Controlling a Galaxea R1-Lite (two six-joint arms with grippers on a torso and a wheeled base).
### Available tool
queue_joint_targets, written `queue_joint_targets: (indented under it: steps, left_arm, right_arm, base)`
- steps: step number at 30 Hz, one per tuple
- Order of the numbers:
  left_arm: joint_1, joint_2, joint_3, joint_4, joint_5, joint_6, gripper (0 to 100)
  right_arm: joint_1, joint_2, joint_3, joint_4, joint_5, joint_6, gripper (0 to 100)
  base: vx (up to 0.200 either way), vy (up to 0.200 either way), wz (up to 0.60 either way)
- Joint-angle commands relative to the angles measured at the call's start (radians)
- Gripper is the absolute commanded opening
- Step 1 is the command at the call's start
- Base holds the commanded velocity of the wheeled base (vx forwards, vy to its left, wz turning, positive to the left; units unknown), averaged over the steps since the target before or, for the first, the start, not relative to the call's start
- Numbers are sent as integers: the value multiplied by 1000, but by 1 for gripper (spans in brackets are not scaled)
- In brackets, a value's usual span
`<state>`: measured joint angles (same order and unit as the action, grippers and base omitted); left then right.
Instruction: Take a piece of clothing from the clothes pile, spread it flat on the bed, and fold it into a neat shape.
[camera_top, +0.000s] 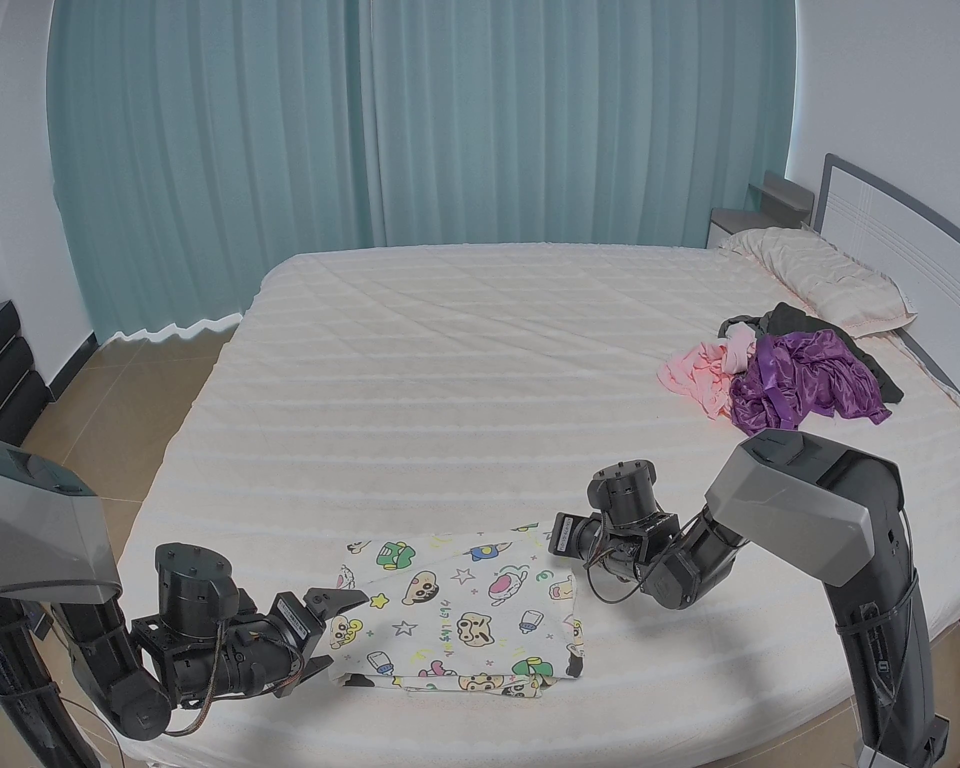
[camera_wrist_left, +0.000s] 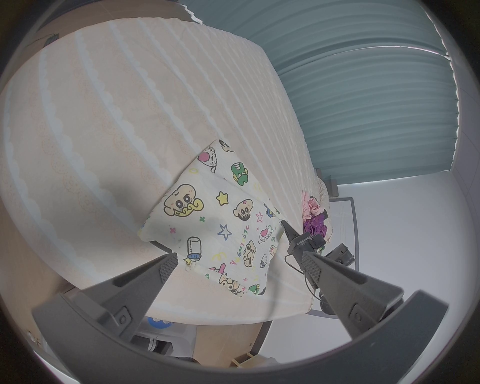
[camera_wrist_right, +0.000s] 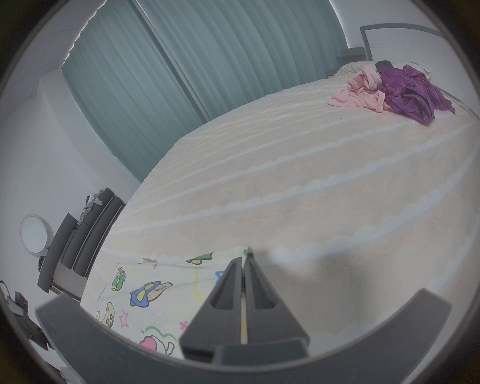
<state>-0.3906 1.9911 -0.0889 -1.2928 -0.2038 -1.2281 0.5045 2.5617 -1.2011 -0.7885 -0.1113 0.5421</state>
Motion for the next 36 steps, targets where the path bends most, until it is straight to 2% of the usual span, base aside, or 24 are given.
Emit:
queue_joint_targets:
  steps: [1,10,11,15,19,20,21,23,25,28,33,36]
  left_arm:
    - [-1,2,0,0,0,-1,100]
    - [-1,2,0,0,4,-1,100]
    - [-1,2,0,0,4,-1,100]
    - [6,3,-8,0,6,-1,100]
    - [50,2,-71,0,32,4,100]
    - [70,17,-104,3,46,42,100]
    - [72,20,-106,3,46,48,100]
    - [95,98,-144,1,83,214,100]
    - [104,157,-184,1,136,283,100]
    - [104,215,-229,3,179,303,100]
    - [108,330,-256,0,231,473,100]
    - [111,345,-258,0,244,489,100]
  right_arm:
    - [-6,-11,9,-1,1,1,0]
    - [-20,-18,9,12,1,2,0]
    - [-21,-17,9,8,1,4,100]
    - [-38,-38,20,12,-1,33,100]
    - [-47,-121,110,12,-2,71,100]
    - [-37,-161,192,0,8,78,100]
    - [-35,-163,198,0,8,78,100]
    - [11,-178,299,-21,8,90,100]
    - [32,-166,337,-58,7,101,100]
    - [52,-143,373,-103,2,99,100]
    - [103,-115,405,-147,7,102,100]
    - [118,-107,405,-149,8,105,100]
  base:
    - [0,0,0]
    - [0,0,0]
    - [0,0,0]
    - [0,0,0]
    - [0,0,0]
    - [0,0,0]
    - [0,0,0]
    - [0,0,0]
    - [0,0,0]
    - [0,0,0]
    - [0,0,0]
    - [0,0,0]
